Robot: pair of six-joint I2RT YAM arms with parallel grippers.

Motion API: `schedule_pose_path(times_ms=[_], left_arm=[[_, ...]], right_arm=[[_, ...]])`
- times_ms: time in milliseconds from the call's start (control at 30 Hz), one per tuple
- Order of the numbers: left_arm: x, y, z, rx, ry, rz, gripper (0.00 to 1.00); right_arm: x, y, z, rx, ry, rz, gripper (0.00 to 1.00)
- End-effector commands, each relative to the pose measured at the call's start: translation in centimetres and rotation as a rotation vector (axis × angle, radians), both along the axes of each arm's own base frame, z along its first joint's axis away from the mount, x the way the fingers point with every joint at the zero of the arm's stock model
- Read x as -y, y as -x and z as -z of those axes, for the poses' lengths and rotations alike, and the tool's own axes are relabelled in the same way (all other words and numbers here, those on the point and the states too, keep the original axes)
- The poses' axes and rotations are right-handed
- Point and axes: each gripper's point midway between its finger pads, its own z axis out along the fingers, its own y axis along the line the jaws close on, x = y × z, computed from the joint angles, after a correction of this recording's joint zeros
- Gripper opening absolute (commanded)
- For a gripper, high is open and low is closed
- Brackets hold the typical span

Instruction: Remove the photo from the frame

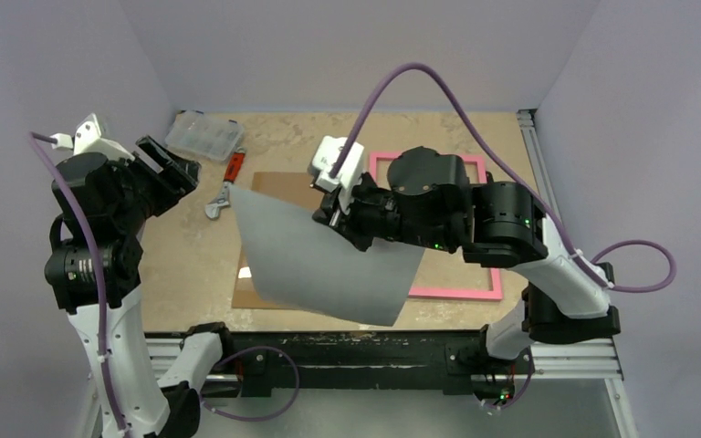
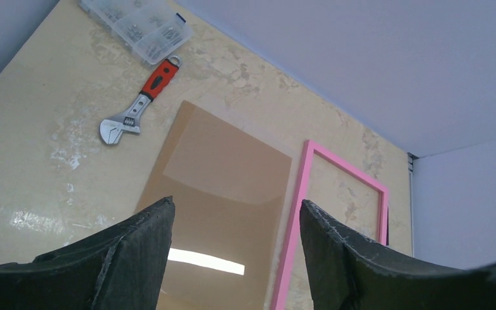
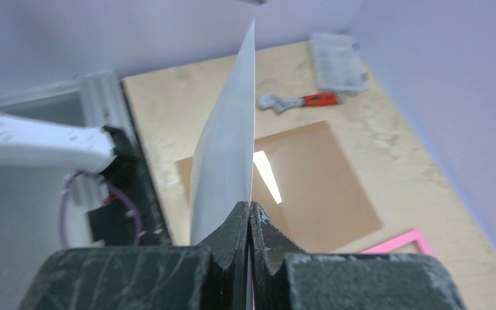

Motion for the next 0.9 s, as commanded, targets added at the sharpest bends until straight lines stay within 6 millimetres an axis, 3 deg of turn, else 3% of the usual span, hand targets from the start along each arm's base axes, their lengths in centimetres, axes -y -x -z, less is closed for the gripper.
schedule_pose_path(times_ms=[0,133,300,533,633,700,767,867], left_arm=[[0.1,0.7,-2.4,0.088,0.007,-0.014,0.69],[0.5,0.5,-1.5,0.077,0.022,0.004,0.68],[0.8,0.3,-0.1,0.05,0.036,0.023,0.68],[1.5,0.3,1.3,0.028,0.04,0.056,0.68],[1.4,0.5,1.4,0.029,0.027,0.053,0.68],[1.1,0.7,1.3,0.027,0.01,0.036,0.68],[0.8,0.8,1.2,0.022,-0.004,0.018,0.68],[-0.1,1.3,1.1,0.014,-0.015,-0.038,0.67]], right_arm=[[3.0,-6.4,-4.0,0.207,-0.086,0.247,0.0],[4.0,-11.4,-3.7,0.295,-0.059,0.358,0.0],[3.3,-17.2,-2.7,0.37,-0.002,0.445,0.0],[0.3,-20.9,-2.7,0.476,0.094,0.43,0.0],[-1.6,-20.4,-1.1,0.47,0.114,0.337,0.0],[-3.6,-19.0,1.2,0.466,0.126,0.237,0.0],[-5.6,-16.5,3.5,0.487,0.124,0.131,0.0],[-9.3,-12.0,9.3,0.542,0.178,-0.049,0.0]])
